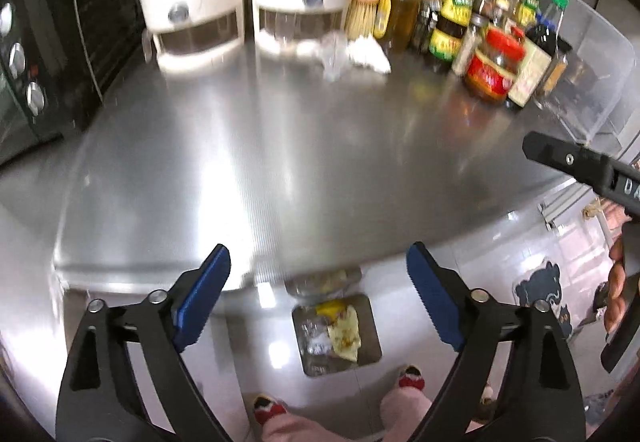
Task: Collect trash
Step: 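Raise both open tools back toward the counter, then move both open tools toward the white tissue beside the kettle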
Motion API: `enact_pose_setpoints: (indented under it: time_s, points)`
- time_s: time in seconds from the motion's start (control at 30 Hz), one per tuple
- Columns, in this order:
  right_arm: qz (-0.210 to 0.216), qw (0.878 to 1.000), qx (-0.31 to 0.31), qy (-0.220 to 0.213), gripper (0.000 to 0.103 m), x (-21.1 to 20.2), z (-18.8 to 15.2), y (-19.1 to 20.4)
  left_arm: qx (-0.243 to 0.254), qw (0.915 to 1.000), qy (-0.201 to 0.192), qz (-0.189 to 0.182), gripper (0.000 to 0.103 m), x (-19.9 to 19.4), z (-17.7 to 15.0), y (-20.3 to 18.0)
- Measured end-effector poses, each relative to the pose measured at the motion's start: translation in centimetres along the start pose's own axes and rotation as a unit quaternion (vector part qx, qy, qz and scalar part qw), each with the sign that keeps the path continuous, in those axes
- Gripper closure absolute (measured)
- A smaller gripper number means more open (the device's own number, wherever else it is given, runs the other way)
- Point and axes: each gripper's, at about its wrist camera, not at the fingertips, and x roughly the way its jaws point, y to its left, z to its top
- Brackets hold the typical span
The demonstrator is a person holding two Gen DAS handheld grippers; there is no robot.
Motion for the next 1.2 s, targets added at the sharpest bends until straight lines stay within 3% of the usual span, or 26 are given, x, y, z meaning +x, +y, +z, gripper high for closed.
enact_pose_setpoints:
  time_s: [0.2, 0.53, 0.87, 0.93, 1.13, 1.2]
  points:
    - [0.003, 1.0, 0.01, -0.011, 0.011, 2.5, 5.1, 0.1, 0.001, 0.9996, -0.026, 0.009, 0.013, 0.8, 5.1, 0.3]
    - [0.006, 1.0, 0.013, 0.024, 0.013, 10.5, 11.8, -0.4, 0.012, 0.9996, -0.022, 0.01, 0.013, 6.1, 11.8, 0.8]
    - [0.008, 0.999, 0.015, 0.046, 0.043, 16.2, 14.3, -1.1, 0.011, 0.9999, -0.005, 0.008, 0.014, 11.7, 15.6, 0.3]
    - [0.01, 0.999, 0.018, 0.049, 0.046, 17.0, 14.5, -1.1, 0.008, 1.0, 0.001, 0.002, 0.014, 12.9, 16.3, 0.1]
    - [0.019, 0.998, 0.028, 0.057, 0.046, 18.8, 15.4, -0.9, 0.0, 0.9997, 0.013, -0.018, 0.034, 15.8, 17.8, -0.3]
    - [0.02, 0.998, 0.028, 0.06, 0.046, 19.1, 15.6, -0.8, 0.004, 0.9995, 0.022, -0.025, 0.055, 16.6, 18.0, -0.4]
